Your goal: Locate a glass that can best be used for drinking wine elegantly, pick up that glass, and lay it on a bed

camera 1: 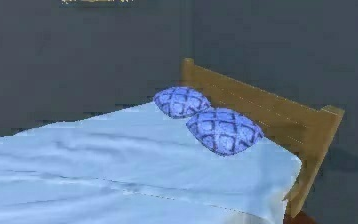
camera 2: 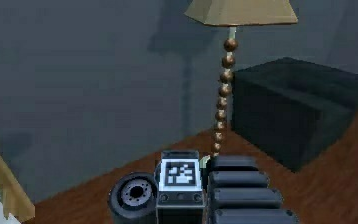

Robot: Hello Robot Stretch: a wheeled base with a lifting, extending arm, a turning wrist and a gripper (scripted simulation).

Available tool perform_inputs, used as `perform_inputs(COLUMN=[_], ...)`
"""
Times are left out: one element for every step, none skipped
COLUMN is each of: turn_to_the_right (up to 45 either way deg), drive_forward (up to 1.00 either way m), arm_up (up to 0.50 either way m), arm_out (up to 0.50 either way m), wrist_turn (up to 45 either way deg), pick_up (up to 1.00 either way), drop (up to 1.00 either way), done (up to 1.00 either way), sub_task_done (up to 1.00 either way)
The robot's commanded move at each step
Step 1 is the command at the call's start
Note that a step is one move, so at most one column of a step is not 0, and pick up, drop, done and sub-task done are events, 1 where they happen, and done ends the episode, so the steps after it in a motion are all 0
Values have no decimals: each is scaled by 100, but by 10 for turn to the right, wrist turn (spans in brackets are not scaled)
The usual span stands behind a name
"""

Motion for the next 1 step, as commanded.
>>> perform_inputs(turn_to_the_right=[450], drive_forward=[0], arm_up=[0], arm_out=[0], wrist_turn=[0], pick_up=[0], drop=[0], done=[0], sub_task_done=[0])
